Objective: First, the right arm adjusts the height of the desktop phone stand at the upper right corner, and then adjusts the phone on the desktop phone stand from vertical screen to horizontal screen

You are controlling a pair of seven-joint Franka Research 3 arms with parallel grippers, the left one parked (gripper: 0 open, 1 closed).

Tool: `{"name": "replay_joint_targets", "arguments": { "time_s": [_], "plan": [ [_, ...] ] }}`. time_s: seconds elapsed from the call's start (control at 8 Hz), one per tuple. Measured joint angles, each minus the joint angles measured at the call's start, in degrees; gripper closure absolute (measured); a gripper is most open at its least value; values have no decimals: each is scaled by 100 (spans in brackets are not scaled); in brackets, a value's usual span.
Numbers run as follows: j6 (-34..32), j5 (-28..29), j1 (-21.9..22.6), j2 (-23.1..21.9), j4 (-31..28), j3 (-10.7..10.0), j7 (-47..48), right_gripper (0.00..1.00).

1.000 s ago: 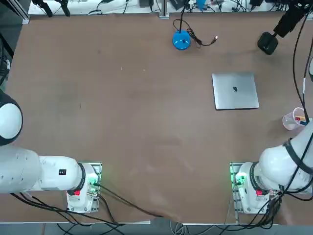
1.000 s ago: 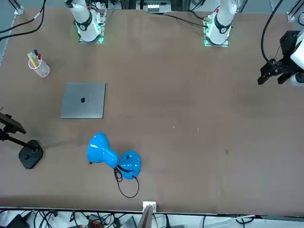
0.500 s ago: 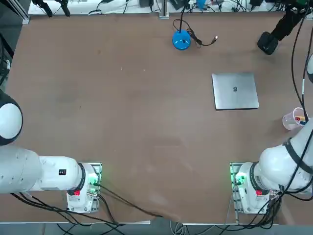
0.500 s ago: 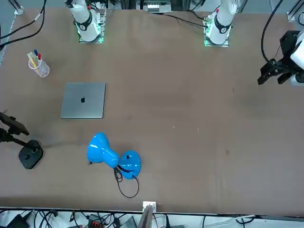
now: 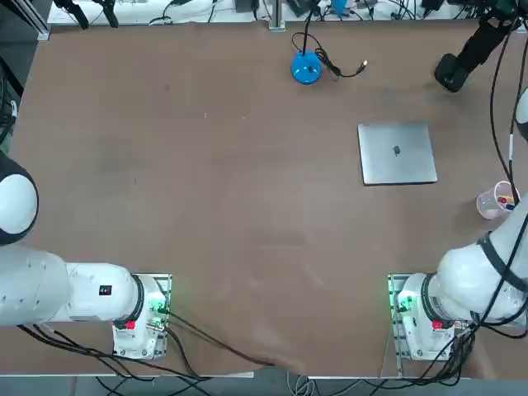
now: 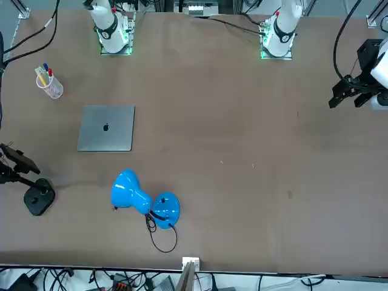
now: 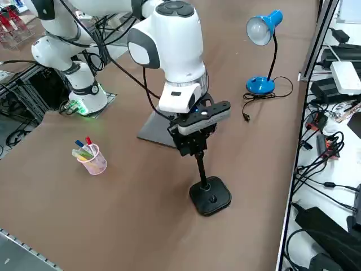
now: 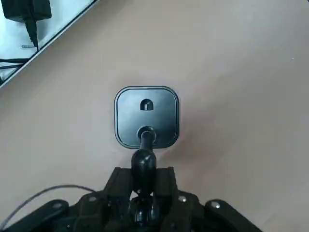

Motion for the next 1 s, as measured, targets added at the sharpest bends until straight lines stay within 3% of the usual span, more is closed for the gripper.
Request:
{"name": "replay_joint_targets", "arguments": {
  "time_s": [0.25, 0.5, 0.88, 1.0],
  "plan": [
    [59, 0, -10, 43, 1, 0, 4, 70],
    [58, -3, -13, 84, 0, -2, 6, 55],
    [54, -143, -13, 91, 18, -33, -8, 4],
    [38, -302, -7, 47, 64, -33, -13, 0]
  ]
}}
